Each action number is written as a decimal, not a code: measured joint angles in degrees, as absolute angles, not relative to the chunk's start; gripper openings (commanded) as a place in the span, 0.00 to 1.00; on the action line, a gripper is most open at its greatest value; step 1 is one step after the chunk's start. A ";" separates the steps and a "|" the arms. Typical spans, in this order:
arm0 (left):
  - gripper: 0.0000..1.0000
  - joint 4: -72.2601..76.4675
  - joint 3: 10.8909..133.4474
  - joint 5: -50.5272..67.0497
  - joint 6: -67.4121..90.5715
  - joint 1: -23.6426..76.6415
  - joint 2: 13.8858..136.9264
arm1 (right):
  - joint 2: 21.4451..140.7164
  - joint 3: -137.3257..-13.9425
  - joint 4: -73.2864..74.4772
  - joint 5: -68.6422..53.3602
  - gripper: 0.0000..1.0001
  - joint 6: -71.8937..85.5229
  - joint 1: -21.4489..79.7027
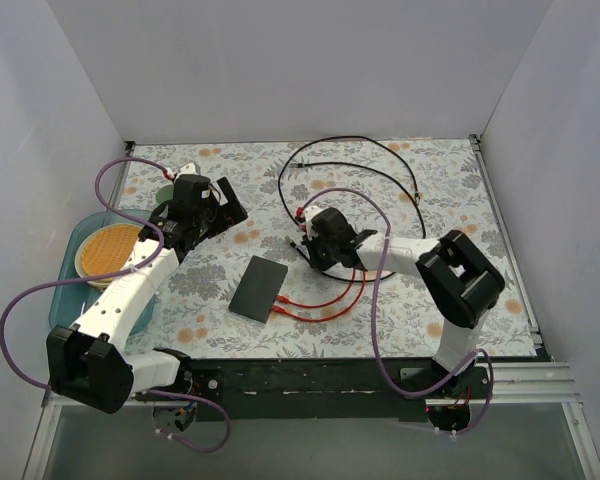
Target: Insert the plug into the switch port
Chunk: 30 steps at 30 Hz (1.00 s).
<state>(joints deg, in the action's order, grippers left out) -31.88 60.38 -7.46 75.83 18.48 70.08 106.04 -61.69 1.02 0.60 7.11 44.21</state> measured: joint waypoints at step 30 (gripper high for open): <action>0.98 -29.26 58.96 -4.23 75.37 18.48 73.12 | 107.44 -61.71 -3.62 -7.05 0.01 6.81 45.41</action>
<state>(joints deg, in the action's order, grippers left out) -29.26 58.96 -4.23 75.37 18.48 73.12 107.44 -61.71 -3.62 -7.05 6.81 45.41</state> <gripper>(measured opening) 0.982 0.027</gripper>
